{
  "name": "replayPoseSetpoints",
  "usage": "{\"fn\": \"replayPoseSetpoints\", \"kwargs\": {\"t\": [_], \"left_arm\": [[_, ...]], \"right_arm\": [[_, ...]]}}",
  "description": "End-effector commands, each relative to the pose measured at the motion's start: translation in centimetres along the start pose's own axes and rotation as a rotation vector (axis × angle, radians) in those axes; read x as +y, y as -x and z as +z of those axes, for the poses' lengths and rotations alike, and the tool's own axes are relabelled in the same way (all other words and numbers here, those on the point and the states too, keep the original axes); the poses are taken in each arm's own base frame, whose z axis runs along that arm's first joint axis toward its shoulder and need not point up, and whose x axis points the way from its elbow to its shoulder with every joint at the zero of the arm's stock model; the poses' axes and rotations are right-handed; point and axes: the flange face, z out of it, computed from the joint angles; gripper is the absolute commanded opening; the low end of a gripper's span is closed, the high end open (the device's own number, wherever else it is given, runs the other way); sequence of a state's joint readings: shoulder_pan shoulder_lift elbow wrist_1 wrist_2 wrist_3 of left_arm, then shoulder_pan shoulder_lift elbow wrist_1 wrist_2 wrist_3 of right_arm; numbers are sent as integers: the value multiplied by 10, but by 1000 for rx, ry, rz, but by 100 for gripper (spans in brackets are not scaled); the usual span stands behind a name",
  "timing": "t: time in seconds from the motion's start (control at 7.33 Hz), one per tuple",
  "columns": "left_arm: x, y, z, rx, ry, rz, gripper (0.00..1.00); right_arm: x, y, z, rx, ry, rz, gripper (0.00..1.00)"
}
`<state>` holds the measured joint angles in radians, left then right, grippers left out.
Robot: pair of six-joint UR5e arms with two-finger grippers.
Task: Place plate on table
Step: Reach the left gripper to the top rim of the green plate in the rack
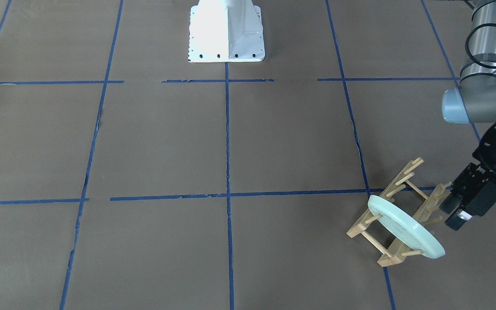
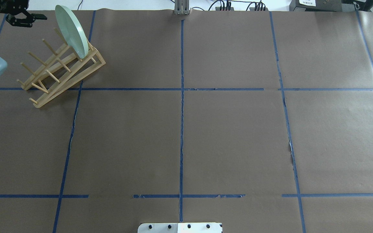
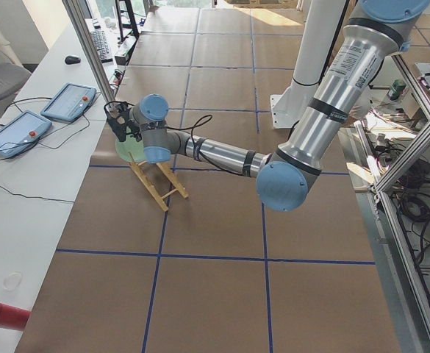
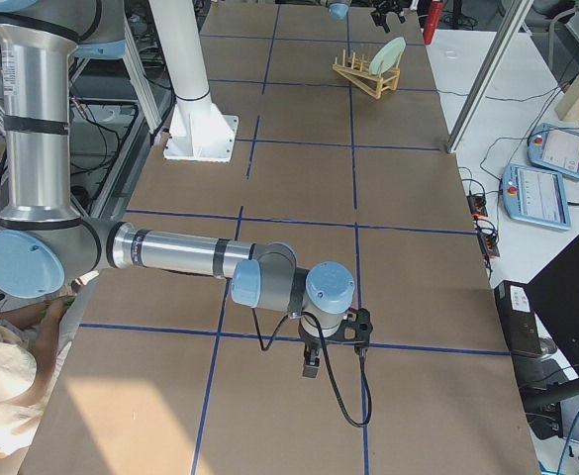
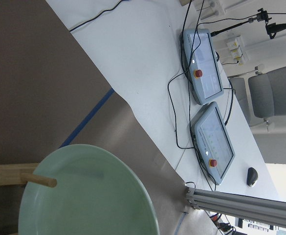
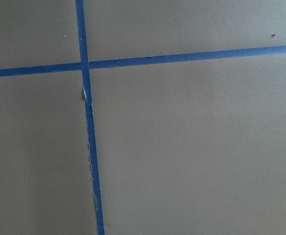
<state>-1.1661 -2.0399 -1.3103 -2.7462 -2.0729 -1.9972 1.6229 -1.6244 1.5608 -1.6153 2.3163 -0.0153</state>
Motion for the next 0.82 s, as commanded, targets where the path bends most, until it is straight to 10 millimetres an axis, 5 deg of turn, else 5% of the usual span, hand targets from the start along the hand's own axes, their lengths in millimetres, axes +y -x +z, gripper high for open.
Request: {"fn": "replayPoseSetpoints", "kwargs": {"t": [0.0, 0.41, 0.55, 0.68], "left_arm": [[11, 11, 24, -15, -16, -26, 74], [14, 1, 29, -4, -17, -23, 49], [14, 1, 29, -4, -17, -23, 30], [15, -3, 28, 1, -14, -19, 0]], "right_arm": [[0, 0, 0, 0, -1, -1, 100], [0, 0, 0, 0, -1, -1, 100], [0, 0, 0, 0, -1, -1, 100], [1, -1, 1, 0, 2, 2, 100]]}}
